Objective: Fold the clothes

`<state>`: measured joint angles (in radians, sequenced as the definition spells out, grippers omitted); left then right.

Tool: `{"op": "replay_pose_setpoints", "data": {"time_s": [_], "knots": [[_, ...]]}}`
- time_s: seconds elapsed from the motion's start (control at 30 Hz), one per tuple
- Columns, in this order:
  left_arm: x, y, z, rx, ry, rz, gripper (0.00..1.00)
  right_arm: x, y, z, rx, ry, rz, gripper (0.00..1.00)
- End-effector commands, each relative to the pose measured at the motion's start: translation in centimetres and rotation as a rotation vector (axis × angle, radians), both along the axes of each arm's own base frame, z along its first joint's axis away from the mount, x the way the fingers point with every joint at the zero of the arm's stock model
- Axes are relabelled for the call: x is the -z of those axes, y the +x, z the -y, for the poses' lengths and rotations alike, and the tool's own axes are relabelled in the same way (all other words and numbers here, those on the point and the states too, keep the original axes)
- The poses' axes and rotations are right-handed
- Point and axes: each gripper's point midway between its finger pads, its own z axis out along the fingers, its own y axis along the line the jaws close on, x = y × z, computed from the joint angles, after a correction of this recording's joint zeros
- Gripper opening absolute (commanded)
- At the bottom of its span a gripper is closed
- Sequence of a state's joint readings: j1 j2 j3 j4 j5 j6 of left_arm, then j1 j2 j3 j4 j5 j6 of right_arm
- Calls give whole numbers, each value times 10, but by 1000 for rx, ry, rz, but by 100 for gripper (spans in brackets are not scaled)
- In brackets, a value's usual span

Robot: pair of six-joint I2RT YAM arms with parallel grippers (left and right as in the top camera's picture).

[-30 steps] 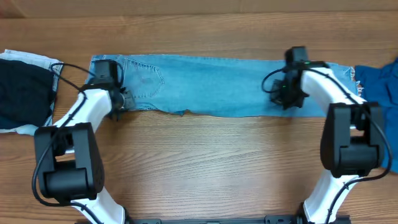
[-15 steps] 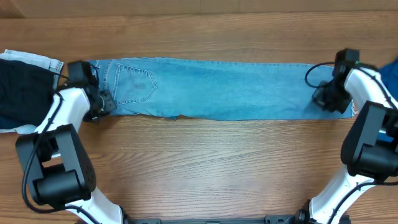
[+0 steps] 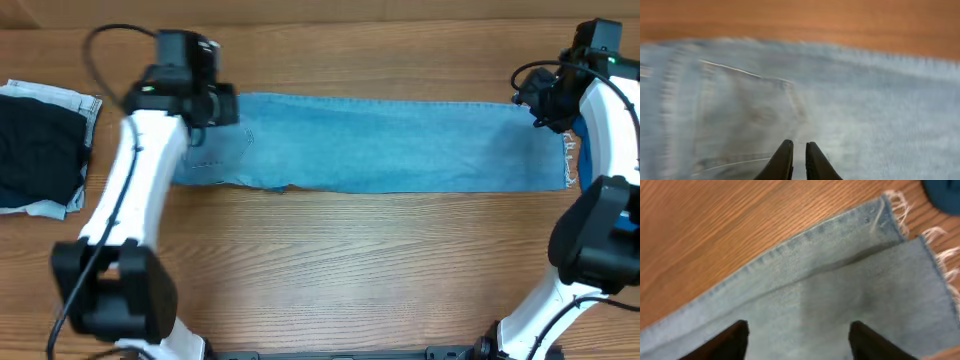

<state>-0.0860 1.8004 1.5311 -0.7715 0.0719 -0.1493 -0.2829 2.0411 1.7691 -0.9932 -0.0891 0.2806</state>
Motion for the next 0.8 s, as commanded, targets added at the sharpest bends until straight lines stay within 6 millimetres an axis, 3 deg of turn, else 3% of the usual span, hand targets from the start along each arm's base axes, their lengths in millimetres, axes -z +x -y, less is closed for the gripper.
{"op": "replay_pose_setpoints", "data": {"time_s": [0.0,0.1,0.3,0.4,0.43,0.57,0.77], "knots": [[64,-7,18,59,22,-150,13,27,1,14,19,11,-38,72],[99,-11,25,74,28,-231,13,43,0,16,9,13,-70,71],[151,-16,24,70,37,-330,13,81,-6,-1,-19,84,-155,54],[165,-16,22,66,45,-349,13,91,-5,1,-17,66,-168,54],[169,-16,20,60,56,-352,13,92,-2,5,-12,53,-159,58],[170,-11,-10,-24,136,-341,14,90,4,41,51,-33,-119,61],[172,-20,-63,-160,131,-395,11,100,-17,74,127,-31,-165,60]]}}
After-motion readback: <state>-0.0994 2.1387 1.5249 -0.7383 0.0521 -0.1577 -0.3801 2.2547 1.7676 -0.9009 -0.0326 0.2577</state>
